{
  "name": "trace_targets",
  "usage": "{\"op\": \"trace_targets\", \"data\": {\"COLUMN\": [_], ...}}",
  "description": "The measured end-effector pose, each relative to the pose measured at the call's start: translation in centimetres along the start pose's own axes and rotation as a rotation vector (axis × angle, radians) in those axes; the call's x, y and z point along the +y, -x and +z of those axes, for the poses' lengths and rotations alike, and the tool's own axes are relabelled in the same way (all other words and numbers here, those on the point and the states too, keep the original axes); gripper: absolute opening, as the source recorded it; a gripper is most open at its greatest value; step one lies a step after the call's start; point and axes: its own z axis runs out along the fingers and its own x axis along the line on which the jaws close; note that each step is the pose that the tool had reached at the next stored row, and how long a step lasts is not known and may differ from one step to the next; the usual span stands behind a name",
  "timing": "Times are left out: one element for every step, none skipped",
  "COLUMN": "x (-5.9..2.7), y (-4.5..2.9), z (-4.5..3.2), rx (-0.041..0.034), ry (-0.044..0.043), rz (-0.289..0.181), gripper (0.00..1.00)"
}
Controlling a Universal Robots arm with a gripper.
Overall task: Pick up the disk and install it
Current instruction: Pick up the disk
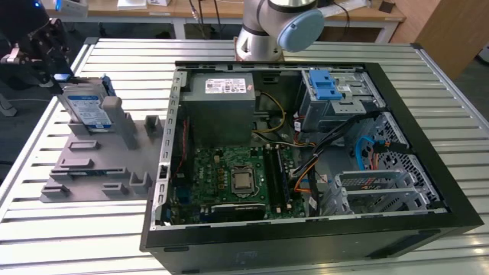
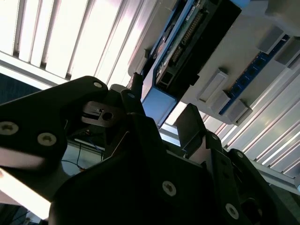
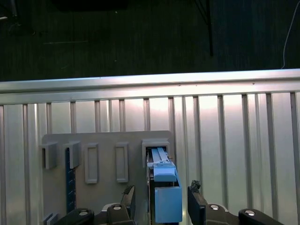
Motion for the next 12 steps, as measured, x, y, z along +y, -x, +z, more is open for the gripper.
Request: {"op": "trace_targets", "data": {"x": [0.01, 0.02, 0.03, 0.03, 0.03, 0.03, 0.03, 0.03, 0.03, 0.03, 0.03, 0.03], "y": [0.03, 0.06, 0.08, 0.08, 0.09, 0.10, 0.11, 0.12, 0.13, 0.15, 0.17, 0.20], "z": [0.08, 0.16, 0.24, 0.33, 0.41, 0.49, 0.56, 0.65, 0.71, 0.77, 0.83, 0.89], "rx": [0.0000, 0.0000, 0.0000, 0.0001, 0.0000, 0.0000, 0.0001, 0.0000, 0.0001, 0.0001, 0.0001, 0.0001], "ry": [0.0001, 0.0001, 0.0001, 0.0001, 0.0001, 0.0001, 0.0001, 0.0001, 0.0001, 0.0002, 0.0002, 0.0001], "rz": [0.000, 0.000, 0.000, 0.000, 0.000, -0.001, -0.002, -0.002, -0.003, -0.003, -0.003, -0.003], "gripper": [0.56, 0.56, 0.56, 0.56, 0.56, 0.56, 0.56, 0.56, 0.56, 0.56, 0.56, 0.56]}}
